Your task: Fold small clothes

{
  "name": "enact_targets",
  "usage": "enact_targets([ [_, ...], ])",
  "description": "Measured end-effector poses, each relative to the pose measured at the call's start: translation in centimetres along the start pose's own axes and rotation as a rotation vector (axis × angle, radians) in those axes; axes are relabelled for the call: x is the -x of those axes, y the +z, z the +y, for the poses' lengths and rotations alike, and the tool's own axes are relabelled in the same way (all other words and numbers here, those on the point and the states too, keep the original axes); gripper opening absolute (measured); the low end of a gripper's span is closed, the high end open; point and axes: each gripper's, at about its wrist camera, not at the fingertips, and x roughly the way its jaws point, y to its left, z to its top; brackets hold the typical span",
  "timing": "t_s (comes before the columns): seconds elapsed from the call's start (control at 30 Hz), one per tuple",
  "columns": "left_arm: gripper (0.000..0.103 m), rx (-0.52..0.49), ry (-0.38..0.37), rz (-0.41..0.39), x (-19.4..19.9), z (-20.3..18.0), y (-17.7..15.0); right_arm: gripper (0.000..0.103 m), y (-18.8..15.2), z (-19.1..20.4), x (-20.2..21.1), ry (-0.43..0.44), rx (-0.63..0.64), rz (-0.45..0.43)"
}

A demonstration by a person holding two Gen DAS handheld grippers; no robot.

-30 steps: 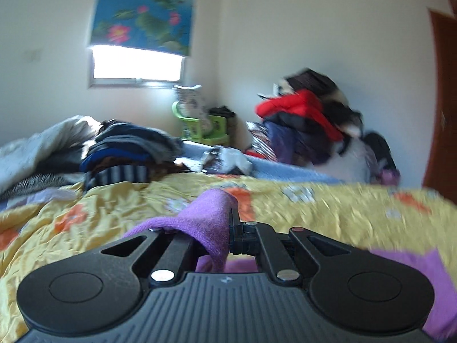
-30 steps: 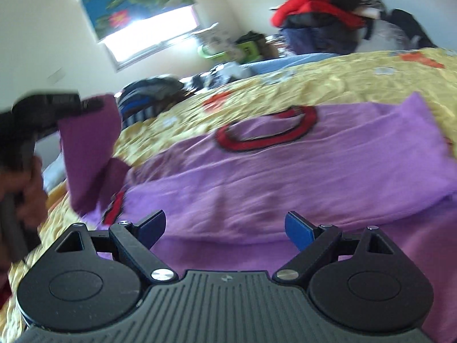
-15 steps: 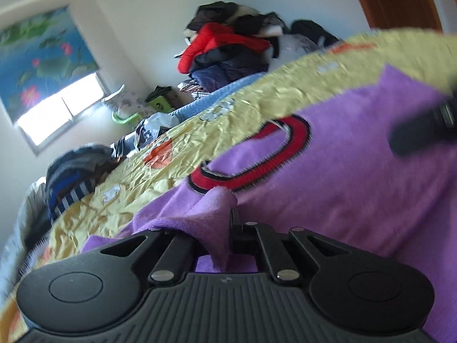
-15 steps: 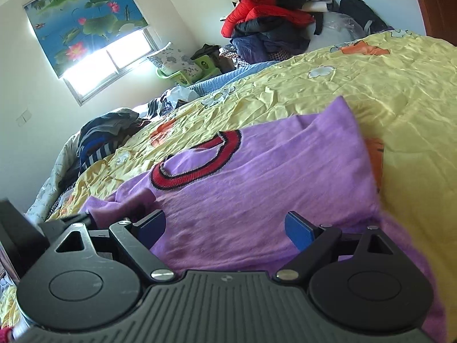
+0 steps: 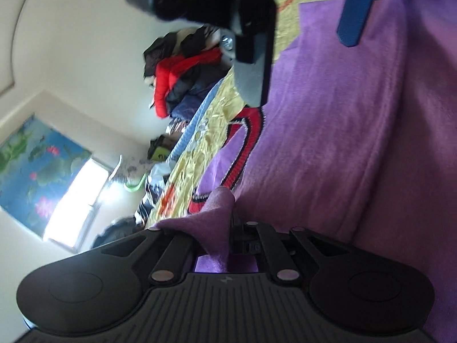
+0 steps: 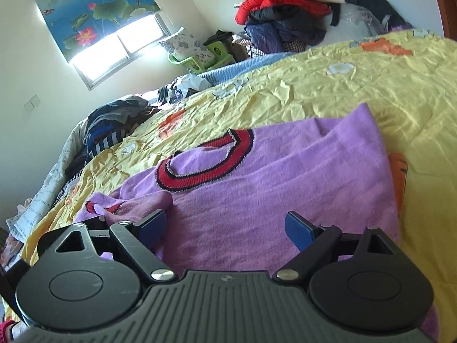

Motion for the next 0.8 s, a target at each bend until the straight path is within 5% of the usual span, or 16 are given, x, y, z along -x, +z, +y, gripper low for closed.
enact_targets([
  [0.2,0.004,-0.203,0.045,-0.057,0.3,-1.7,-0.1,0.089,1.6,1.4,0.3,0.047,0.089,-0.003],
  [0.4,0.004,-0.252,0.06,-0.062,0.2,-2.3,0.2,0.086,3.6,8.3,-0.6,0.099,0.427,0.021],
  [0.57,0.004,-0.261,0.061,-0.057,0.5,-2.6,0.2,0.075,3.6,13.9,-4.2,0.14,0.637,0.157],
  [0.73,0.003,-0.229,0.046,-0.044,0.1,-2.2,0.1,0.036,2.4,16.4,-7.3,0.068,0.798,0.268],
  [0.8,0.004,-0.242,0.061,-0.052,0.0,-2.4,0.2,0.01,2.4,15.9,-7.8,0.089,0.786,0.304],
])
